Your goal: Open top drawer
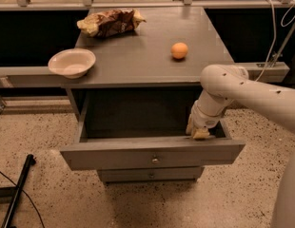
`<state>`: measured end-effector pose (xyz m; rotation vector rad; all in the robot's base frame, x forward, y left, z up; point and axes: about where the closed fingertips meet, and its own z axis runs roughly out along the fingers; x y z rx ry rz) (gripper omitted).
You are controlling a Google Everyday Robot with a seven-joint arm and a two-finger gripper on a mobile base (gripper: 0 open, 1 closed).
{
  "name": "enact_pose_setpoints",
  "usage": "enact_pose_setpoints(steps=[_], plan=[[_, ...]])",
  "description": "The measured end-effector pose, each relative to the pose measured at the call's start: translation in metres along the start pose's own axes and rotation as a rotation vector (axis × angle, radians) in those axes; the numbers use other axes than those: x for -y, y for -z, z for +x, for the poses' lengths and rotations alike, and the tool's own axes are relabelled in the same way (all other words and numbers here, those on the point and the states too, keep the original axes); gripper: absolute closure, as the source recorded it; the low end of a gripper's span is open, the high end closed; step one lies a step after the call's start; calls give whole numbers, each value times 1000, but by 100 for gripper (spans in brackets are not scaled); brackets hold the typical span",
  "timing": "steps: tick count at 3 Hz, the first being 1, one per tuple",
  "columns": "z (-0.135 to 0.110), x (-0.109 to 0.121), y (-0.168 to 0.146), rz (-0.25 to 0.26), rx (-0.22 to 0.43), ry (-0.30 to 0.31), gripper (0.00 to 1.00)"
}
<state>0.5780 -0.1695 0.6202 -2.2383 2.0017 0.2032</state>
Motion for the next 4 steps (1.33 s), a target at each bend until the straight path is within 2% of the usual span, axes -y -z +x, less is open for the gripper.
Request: enact_pose_setpoints(steps=[1,2,3,4], plan=[[-5,-14,-10,-85,47,6,73],[-16,-33,-8,-167,76,30,93],[-32,-67,-3,-269,105,49,93],[-38,-96,-6,-345,144,26,94]])
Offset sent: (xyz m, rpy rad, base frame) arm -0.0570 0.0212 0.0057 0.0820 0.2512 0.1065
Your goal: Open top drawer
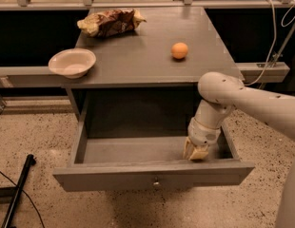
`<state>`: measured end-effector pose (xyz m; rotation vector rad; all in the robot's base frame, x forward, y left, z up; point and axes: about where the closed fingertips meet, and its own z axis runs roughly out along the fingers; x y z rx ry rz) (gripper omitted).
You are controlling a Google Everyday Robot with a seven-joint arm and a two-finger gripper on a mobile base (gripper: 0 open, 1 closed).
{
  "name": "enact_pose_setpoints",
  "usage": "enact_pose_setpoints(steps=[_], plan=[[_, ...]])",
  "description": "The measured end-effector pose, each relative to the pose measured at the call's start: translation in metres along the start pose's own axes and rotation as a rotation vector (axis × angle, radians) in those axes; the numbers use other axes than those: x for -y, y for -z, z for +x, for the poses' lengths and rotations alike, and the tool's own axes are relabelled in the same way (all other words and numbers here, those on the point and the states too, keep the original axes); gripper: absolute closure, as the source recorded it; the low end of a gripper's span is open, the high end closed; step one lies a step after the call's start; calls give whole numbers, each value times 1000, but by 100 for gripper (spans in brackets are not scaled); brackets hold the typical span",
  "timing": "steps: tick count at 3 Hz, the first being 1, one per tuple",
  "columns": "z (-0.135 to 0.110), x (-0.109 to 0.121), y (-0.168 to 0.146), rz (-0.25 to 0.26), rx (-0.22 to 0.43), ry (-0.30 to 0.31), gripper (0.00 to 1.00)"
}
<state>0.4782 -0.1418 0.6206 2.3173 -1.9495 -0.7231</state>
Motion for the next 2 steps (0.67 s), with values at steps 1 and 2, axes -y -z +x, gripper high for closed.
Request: enact_pose_setpoints(steps=[1,2], plan=[[-4,-30,-6,-13,51,-35,95],[-12,-53,4,55,69,-11,95]])
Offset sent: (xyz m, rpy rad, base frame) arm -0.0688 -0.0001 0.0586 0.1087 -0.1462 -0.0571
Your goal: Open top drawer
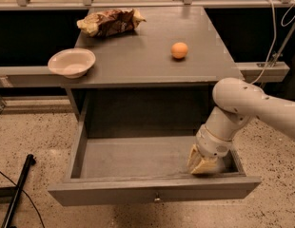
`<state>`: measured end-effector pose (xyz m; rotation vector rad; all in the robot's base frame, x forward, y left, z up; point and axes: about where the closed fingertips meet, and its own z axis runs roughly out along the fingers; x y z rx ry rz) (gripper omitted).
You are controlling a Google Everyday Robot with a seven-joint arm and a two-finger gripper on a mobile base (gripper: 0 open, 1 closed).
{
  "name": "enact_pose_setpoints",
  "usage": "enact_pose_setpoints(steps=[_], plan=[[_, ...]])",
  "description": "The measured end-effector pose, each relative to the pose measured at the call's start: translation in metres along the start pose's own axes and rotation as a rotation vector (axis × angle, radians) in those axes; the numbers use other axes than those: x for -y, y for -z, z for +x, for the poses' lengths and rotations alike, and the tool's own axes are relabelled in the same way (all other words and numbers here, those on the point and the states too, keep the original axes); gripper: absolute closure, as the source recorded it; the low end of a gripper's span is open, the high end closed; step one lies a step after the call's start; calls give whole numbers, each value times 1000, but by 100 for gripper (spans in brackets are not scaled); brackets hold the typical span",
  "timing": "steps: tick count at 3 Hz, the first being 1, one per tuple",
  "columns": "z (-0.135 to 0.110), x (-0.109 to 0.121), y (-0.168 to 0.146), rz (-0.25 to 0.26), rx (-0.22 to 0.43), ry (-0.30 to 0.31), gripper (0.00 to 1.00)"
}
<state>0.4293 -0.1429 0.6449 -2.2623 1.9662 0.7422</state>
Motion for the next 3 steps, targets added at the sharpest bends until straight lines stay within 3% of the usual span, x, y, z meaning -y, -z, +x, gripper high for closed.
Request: enact_pose_setpoints(steps=[1,2,3], plan=[[-15,-12,22,96,3,57,93],[-36,-8,73,262,-18,158,86],[-56,-3,110,373,-14,289,77]])
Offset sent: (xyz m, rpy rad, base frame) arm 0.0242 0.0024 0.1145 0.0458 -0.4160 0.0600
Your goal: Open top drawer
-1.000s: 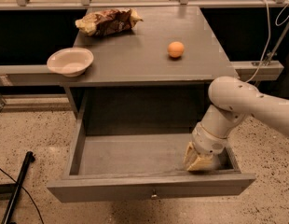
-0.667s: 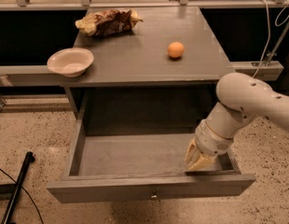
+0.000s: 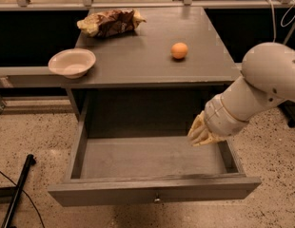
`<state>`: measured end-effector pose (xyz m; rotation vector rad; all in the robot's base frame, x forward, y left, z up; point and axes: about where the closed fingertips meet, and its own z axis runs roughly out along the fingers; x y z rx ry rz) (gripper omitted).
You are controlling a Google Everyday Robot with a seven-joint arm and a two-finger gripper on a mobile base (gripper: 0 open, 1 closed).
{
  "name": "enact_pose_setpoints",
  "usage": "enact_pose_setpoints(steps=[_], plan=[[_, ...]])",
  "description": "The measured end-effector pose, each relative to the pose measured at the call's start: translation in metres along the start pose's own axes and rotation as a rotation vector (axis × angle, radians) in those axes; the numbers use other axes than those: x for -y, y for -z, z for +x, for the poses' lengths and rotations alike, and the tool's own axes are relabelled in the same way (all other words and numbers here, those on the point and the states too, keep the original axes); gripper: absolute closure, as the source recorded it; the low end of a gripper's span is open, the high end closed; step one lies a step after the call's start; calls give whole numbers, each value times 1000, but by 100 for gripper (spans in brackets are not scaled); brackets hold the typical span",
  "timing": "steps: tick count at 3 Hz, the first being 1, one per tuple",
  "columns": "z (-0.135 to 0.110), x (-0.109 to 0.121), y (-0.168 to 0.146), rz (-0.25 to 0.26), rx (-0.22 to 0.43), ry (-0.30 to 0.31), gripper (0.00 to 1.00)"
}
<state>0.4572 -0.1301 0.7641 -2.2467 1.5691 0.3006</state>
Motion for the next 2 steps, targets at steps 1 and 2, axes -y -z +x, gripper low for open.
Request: enact_pose_setpoints(steps=[1,2], plan=[[-1,1,1,2,0,26,59],[-1,1,1,2,0,26,27]])
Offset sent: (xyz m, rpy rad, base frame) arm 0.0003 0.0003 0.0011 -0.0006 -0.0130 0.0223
